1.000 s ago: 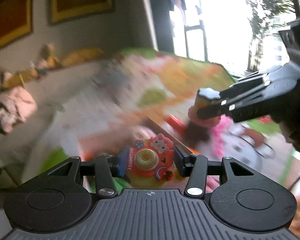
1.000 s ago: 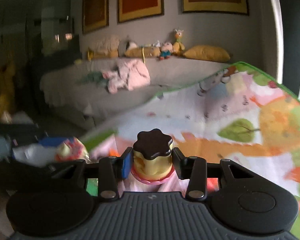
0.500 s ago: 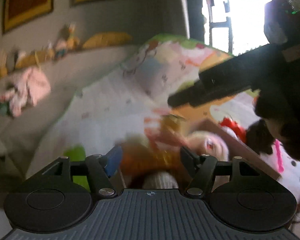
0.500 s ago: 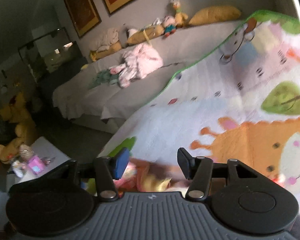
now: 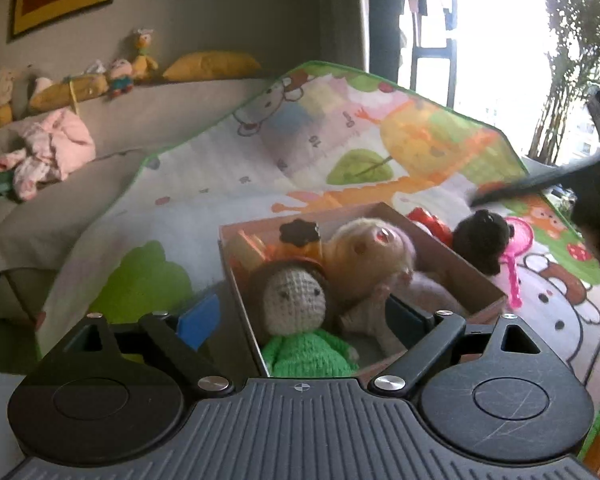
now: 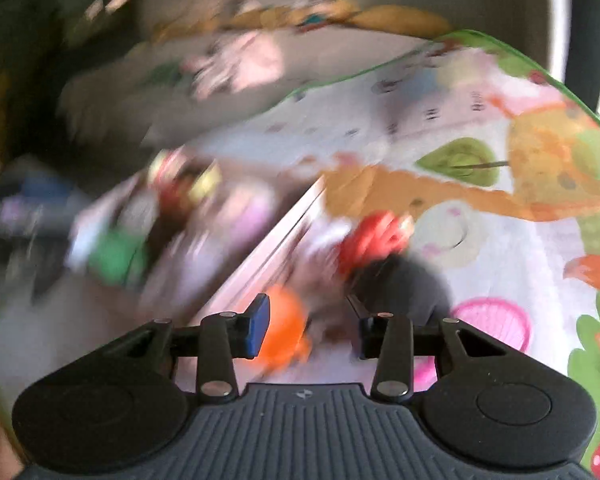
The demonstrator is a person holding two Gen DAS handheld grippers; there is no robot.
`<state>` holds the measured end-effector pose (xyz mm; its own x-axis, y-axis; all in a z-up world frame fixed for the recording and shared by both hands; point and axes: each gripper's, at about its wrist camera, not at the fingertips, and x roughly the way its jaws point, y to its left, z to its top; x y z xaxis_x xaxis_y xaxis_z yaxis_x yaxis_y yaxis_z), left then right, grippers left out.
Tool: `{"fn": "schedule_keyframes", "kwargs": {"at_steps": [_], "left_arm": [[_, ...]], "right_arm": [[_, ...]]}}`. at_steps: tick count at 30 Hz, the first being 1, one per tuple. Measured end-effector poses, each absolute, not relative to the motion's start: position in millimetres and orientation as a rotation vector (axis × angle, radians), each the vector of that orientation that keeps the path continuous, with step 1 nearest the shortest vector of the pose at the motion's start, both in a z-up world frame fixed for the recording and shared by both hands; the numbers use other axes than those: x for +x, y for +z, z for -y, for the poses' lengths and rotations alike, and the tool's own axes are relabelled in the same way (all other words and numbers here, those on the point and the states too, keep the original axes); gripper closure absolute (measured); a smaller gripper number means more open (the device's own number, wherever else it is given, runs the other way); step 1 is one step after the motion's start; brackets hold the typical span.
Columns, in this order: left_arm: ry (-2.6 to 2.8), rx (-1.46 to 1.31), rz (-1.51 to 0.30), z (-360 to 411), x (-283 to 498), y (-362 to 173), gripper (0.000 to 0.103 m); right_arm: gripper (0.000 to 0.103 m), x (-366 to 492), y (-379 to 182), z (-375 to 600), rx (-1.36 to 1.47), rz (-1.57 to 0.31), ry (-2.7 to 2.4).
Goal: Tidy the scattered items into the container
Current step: 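Carry both toys into the pink box and open both grippers, then reach the right gripper to an orange cup while the left reaches toward an orange ball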
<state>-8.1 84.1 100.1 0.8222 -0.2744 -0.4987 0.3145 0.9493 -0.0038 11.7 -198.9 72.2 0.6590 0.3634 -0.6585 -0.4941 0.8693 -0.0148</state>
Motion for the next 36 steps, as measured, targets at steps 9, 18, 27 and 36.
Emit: {"fn": "schedule_keyframes", "kwargs": {"at_steps": [9, 18, 27, 36], "left_arm": [[-0.296, 0.04, -0.61, -82, -27, 98, 0.009], [-0.33, 0.057, -0.589, -27, -56, 100, 0.008], [-0.41, 0.176, -0.602, 35, -80, 103, 0.008], [-0.661, 0.395, -0.624, 150, -50, 80, 0.007]], "right_arm": [[0.064, -4, 42, 167, -0.422, -0.654, 0.542], [0.098, -10, 33, 173, -0.383, -0.645, 0.653], [0.098, -26, 39, 306, 0.293, -0.717, 0.498], [0.078, -74, 23, 367, 0.359, -0.631, 0.236]]}}
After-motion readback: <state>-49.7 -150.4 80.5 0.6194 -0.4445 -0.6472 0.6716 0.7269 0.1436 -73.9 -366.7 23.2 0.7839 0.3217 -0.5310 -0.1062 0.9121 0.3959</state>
